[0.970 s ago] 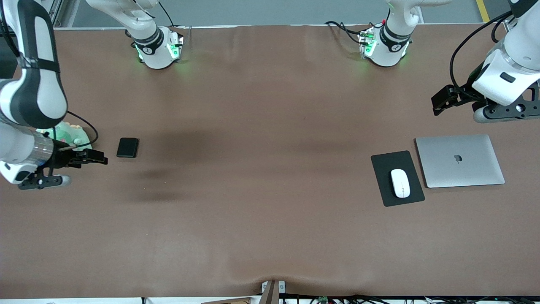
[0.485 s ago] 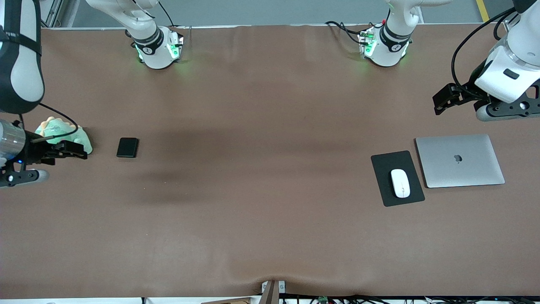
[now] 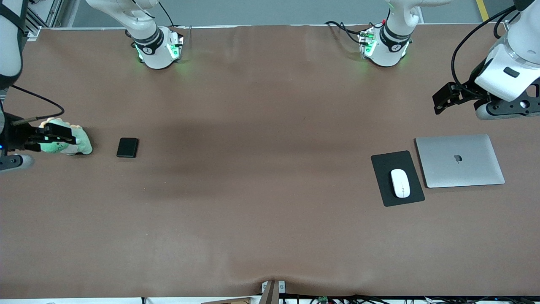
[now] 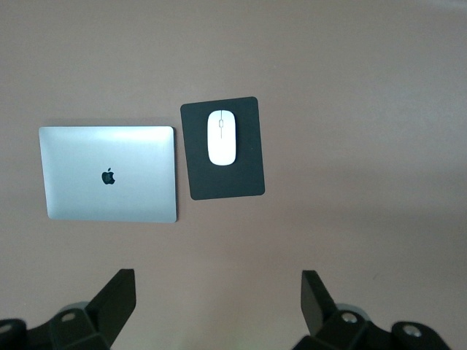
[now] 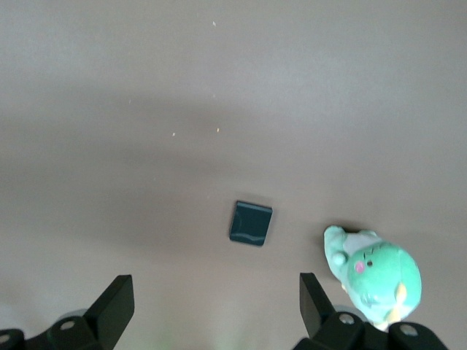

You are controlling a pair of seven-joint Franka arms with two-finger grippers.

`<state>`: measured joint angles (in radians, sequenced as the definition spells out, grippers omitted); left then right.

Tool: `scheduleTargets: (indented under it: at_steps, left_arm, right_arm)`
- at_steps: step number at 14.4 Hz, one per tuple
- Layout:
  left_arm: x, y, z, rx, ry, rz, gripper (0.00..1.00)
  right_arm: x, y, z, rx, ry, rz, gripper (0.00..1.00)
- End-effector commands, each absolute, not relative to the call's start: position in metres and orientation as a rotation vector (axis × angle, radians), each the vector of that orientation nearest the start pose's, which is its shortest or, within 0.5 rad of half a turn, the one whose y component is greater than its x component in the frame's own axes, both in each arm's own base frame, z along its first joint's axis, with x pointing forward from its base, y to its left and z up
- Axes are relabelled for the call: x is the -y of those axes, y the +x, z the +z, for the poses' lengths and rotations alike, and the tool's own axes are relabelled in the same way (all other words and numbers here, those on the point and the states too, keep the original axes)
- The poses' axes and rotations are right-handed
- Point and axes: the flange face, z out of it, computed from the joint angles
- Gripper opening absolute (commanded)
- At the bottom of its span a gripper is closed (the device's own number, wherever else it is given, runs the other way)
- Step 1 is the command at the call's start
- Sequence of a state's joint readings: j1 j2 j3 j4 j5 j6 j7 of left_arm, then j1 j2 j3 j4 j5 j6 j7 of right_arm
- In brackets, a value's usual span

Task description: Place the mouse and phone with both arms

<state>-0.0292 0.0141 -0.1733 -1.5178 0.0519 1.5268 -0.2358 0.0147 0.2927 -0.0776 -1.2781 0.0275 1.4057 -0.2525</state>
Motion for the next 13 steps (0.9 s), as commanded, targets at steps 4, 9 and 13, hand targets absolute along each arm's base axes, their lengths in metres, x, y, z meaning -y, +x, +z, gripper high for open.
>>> scheduleTargets:
  at_steps: [4, 9, 13]
  left_arm:
    - [0.111, 0.533, 0.655, 0.027, -3.073, -0.071, 1.0]
    - [0.112, 0.539, 0.653, 0.015, -3.093, -0.101, 1.0]
    - [0.11, 0.542, 0.648, 0.015, -3.093, -0.079, 1.0]
  right_arm:
    - [0.037, 0.582, 0.638, 0.285, -3.094, 0.3, 1.0]
    - [0.036, 0.551, 0.656, 0.253, -3.096, 0.282, 1.0]
    - [0.036, 0.526, 0.659, 0.198, -3.099, 0.275, 1.0]
